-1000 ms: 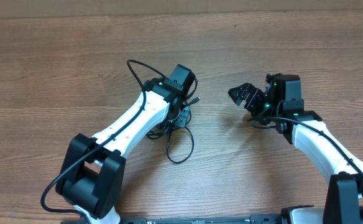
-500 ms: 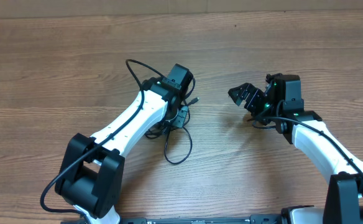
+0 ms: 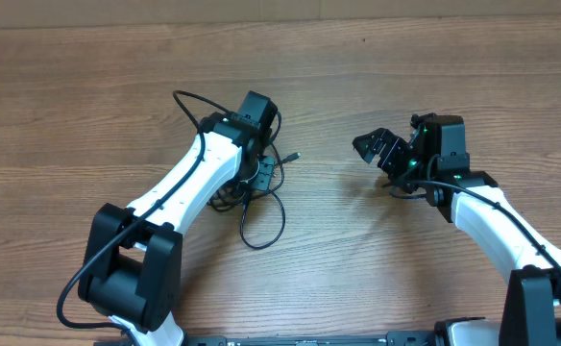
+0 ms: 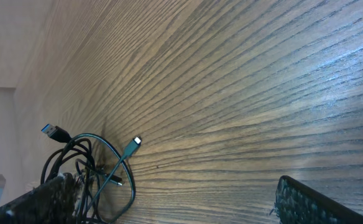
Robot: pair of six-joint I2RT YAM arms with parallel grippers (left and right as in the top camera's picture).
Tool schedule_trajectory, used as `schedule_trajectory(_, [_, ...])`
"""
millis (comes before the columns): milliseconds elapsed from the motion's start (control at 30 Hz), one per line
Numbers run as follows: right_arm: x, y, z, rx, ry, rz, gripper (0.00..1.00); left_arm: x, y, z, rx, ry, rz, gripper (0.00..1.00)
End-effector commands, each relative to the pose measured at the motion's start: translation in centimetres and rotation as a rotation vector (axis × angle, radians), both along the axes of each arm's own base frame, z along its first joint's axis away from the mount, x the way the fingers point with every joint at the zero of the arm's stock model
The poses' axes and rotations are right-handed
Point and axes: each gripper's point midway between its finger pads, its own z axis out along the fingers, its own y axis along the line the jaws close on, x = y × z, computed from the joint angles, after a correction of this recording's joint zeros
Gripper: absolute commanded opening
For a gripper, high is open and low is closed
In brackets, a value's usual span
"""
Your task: Untangle cables
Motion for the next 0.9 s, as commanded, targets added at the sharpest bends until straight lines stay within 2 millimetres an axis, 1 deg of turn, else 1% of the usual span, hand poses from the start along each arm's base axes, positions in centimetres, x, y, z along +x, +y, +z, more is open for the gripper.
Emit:
schedule_trajectory(0, [0.6,-0.3,1.4,-0.006,-0.045,-0.008,1.00,0.3,-0.9,1.1,-0.076,-0.003,-0.057,0.04])
schedule_trajectory(233, [0.6,-0.3,1.4,-0.006,-0.045,-0.008,1.00,-0.3,-2.0,1.5,-0.211,0.040,-0.176,0.04])
schedule_trajectory(333, [0.6,-0.3,1.4,-0.006,-0.045,-0.008,1.00,-0.3,-2.9,2.2,-0.334,0.053,-0.226,0.04])
schedule_trajectory(433, [0.6,-0.3,1.4,-0.006,-0.045,-0.008,1.00,-0.8,-4.1,3.5,-0.509,0.057,-0.326,0.04])
schedule_trajectory(567, [0.6,-0.3,1.4,-0.006,-0.045,-0.008,1.00,-1.1,-3.8,4.8,-0.634,0.055,-0.377,0.04])
schedule_trajectory(633, [0.6,-0.3,1.4,0.004,-0.040,-0.017,1.00,-1.7,-3.7,5.4,-0.689,0.056,-0.424,0.04])
schedule_trajectory(767, [0.4,0.5,1.8,0.118,0.025,-0.074,1.00,-3.3,-3.7,6.8,-0.803,0.049,-0.544,0.04])
schedule_trajectory(867, [0.7,0.6,2.1,0.158,0.036,-0.110,1.00,-3.6,-3.8,7.5,-0.860,0.031,-0.575,0.04])
